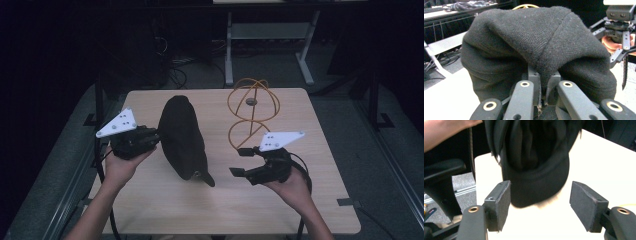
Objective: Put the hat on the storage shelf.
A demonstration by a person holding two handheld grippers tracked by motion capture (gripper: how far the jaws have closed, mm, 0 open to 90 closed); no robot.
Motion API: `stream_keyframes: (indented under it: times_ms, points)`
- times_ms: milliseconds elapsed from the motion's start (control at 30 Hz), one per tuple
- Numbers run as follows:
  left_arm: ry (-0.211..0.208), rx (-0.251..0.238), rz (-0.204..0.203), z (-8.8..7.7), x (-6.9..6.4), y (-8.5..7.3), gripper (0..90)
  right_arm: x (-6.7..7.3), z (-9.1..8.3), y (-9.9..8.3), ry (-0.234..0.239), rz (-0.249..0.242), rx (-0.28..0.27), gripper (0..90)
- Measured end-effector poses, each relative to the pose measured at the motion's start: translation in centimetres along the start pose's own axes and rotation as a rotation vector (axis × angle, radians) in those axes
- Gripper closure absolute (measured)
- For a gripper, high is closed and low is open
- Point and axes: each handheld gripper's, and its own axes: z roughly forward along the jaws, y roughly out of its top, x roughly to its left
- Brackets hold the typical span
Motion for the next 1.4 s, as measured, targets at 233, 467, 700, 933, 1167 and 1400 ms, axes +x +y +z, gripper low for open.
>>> stream_keyframes:
  times_ms: [233,467,700,933,1167,1400]
  points:
    - [-0.014,0.003,-0.025,0.6,1.5,1.1,86.1,-1.4,-2.3,-3.6,-0.088,0.045,0.014,30.2]
    - [-0.029,0.007,-0.033,1.5,2.4,2.5,86.1,-3.0,-4.3,-6.9,-0.155,0.116,0.026,29.0]
    - [-0.035,0.019,-0.027,2.8,3.2,4.2,86.1,-4.3,-6.2,-9.0,-0.209,0.155,0.032,28.0]
    - [-0.046,0.012,-0.029,4.7,4.2,6.0,86.1,-5.2,-7.3,-10.5,-0.244,0.180,0.039,27.5]
    - [-0.058,0.025,-0.017,7.2,4.9,8.1,86.1,-5.7,-8.6,-11.3,-0.268,0.199,0.010,27.4]
    - [-0.074,0.028,-0.010,9.3,5.3,10.0,86.1,-6.1,-10.0,-11.8,-0.302,0.220,-0.026,26.9]
